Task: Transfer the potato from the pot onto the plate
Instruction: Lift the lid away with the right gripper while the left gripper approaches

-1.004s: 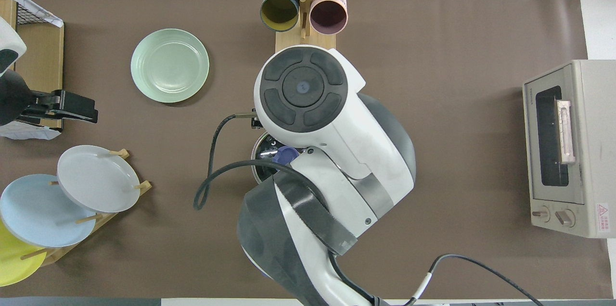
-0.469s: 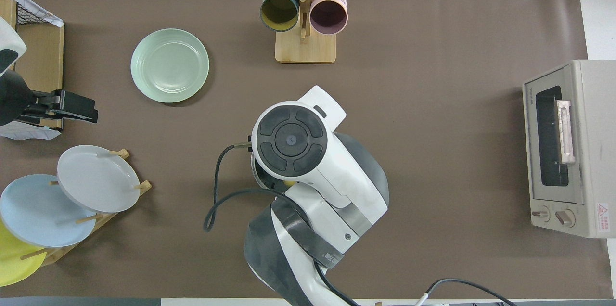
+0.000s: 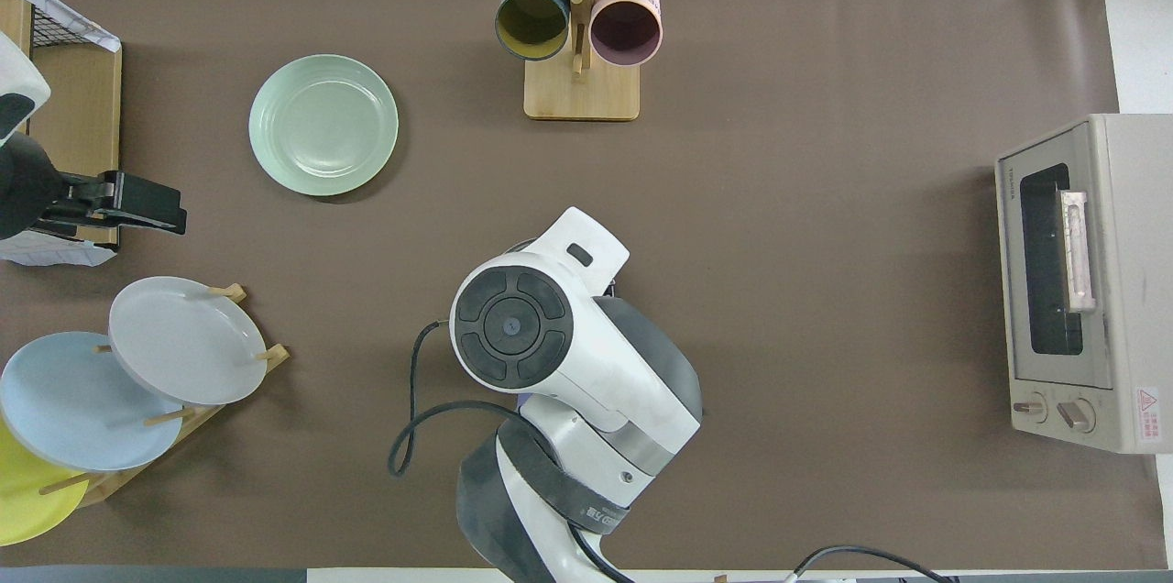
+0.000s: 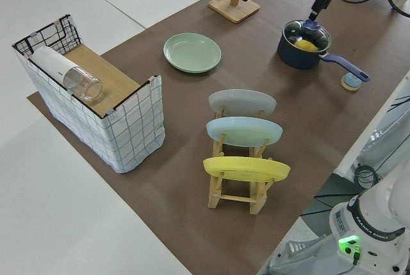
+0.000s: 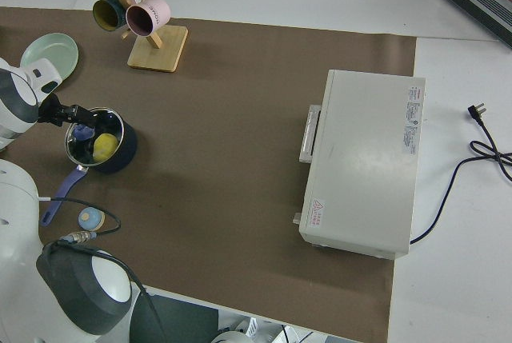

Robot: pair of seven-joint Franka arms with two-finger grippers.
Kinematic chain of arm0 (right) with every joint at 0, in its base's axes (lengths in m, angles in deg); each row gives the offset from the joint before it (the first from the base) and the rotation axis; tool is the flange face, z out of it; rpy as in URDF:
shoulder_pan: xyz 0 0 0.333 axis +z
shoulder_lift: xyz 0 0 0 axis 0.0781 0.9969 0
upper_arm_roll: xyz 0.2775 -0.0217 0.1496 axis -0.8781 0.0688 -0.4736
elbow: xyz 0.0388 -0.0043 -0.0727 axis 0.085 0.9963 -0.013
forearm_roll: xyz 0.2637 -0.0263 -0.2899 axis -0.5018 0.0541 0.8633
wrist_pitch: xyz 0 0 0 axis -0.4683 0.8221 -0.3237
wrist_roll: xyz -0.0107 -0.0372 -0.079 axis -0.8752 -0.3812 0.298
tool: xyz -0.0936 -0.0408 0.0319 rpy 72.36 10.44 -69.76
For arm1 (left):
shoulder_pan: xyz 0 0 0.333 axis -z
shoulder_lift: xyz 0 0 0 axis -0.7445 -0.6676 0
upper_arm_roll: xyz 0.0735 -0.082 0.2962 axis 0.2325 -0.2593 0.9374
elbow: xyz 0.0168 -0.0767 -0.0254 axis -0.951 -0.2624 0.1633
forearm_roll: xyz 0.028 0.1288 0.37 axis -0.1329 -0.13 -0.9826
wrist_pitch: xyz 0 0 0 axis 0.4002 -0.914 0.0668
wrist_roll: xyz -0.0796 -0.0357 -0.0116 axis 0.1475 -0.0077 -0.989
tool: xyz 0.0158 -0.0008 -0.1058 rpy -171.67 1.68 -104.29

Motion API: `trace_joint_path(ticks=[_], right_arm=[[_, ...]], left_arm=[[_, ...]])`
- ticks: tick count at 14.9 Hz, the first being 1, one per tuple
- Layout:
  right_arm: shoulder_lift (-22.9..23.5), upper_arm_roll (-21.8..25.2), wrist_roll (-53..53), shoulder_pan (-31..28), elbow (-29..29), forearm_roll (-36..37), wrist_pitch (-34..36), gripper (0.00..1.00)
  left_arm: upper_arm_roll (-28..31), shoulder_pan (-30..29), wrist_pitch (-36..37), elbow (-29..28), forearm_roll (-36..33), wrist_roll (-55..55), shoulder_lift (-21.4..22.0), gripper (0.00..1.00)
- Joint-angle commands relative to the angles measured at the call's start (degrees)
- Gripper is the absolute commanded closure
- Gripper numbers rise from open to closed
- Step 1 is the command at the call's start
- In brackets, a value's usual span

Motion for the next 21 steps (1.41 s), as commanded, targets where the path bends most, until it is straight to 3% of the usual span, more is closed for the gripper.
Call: trace_joint_path(ticks=[1,12,16,21], right_arm=[[1.23,0.06,-2.06,-0.31,0.39,1.03,-2.13,0.0],[3.26,0.06,-2.41,0.04,0.48,1.21,-4.15,0.0],[3.26,0.06,-3.55,-0.22,0.39,1.21,-3.98,0.17],[3.26,0.06,-3.64,-0.22,0.39,1.21,-3.98,0.24]], left_arm=[[-0.1,-0.28,-0.52,-1.49,-0.18,0.05,1.22,0.0],[-0.02,-0.28,-0.61,-1.4,-0.18,0.05,1.22,0.0],[-0.02,-0.28,-0.52,-1.49,-0.18,0.05,1.22,0.0],[-0.1,-0.28,-0.52,-1.4,-0.18,0.05,1.22,0.0]])
